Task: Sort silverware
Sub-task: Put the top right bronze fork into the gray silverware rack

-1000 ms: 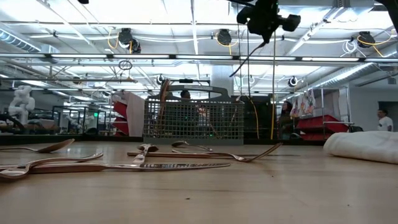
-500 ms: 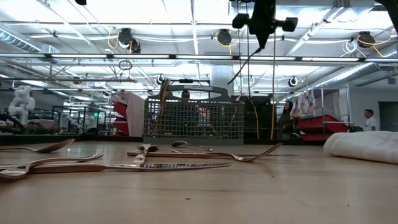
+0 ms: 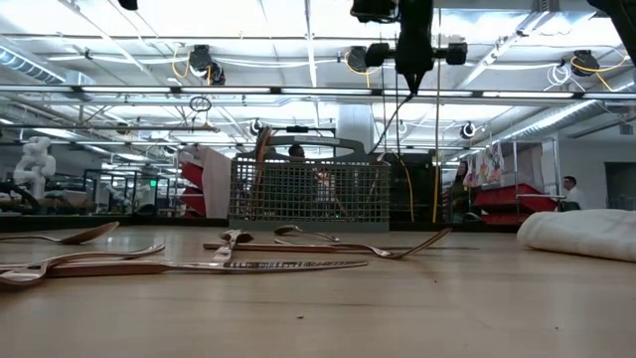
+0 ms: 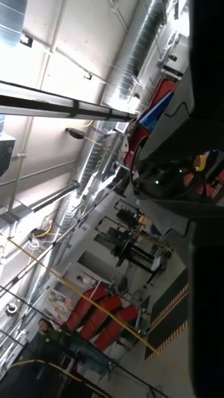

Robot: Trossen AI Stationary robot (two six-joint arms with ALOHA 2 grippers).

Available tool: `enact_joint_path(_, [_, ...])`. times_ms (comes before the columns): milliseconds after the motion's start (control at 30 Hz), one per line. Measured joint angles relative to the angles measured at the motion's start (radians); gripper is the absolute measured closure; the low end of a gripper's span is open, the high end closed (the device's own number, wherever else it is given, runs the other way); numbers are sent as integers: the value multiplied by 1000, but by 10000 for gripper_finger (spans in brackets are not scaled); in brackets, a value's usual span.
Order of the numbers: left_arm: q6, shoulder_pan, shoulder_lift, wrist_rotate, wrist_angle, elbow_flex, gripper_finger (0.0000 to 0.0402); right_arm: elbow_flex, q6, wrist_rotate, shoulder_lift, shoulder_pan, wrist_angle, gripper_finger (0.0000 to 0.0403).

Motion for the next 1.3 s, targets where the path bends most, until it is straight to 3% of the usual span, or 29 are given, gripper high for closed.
enact_joint_path(533, [1, 0, 0, -31, 0, 0, 288, -55, -201, -28, 5, -74, 170, 403])
enact_joint_path(1300, [27, 0, 0, -57, -2, 0, 288, -54, -253, -105, 31, -110, 172, 403])
